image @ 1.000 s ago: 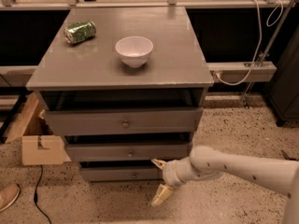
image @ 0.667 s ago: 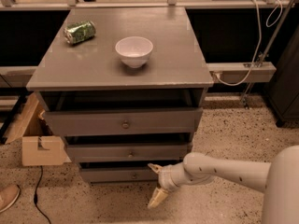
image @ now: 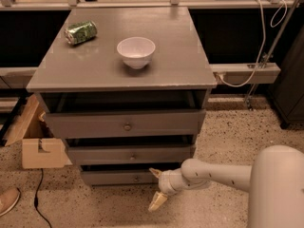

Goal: Open bottom drawer

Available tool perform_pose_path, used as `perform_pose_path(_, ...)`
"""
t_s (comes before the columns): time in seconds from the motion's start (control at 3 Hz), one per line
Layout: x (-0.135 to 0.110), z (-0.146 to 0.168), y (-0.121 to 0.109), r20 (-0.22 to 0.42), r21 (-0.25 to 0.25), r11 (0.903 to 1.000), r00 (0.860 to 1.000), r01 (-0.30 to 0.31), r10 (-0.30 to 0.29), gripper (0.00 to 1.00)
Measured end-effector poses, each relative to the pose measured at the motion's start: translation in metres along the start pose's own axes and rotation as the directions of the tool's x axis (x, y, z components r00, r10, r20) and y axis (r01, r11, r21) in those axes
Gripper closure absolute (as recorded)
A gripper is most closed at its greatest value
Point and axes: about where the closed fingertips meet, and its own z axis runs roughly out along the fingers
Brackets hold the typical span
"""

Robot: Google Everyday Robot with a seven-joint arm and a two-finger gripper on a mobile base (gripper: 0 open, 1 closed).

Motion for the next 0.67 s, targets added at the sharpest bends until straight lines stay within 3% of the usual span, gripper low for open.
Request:
perform_pose_path(0.33, 0.010, 0.009, -0.003, -0.031, 0.009, 0.9999, 0.999, 0.014, -0.013, 0.00)
perform_pose_path(0.67, 0.038, 0.022, -0.016, -0.094, 0.028, 0.9985, 0.995, 0.047, -0.044, 0.00)
